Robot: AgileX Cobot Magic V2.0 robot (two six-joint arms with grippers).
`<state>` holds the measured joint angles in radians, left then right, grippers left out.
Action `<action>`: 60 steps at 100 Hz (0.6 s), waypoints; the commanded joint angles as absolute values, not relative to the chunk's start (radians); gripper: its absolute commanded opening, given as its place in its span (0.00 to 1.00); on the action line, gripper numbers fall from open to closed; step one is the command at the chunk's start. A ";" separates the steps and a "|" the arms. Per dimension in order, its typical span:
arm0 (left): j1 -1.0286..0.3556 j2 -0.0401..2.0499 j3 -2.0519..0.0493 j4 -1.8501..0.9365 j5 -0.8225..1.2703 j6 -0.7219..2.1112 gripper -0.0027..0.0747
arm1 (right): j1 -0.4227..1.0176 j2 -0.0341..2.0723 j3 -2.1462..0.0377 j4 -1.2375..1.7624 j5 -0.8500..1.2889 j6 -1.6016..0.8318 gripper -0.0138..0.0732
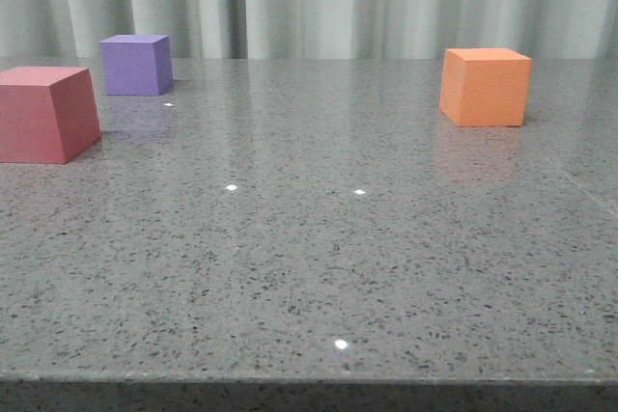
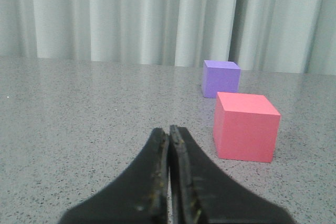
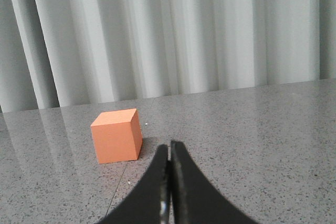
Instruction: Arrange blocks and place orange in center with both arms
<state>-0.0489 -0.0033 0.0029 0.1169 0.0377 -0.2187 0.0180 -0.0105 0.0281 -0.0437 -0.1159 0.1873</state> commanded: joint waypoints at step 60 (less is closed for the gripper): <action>-0.047 -0.040 0.045 0.119 -0.039 -0.229 0.01 | 0.014 0.061 -0.349 -0.044 0.158 0.179 0.03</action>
<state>-0.0489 -0.0033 0.0029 0.1169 0.0377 -0.2187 0.0180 0.0030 -0.2104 -0.0437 0.0974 0.1873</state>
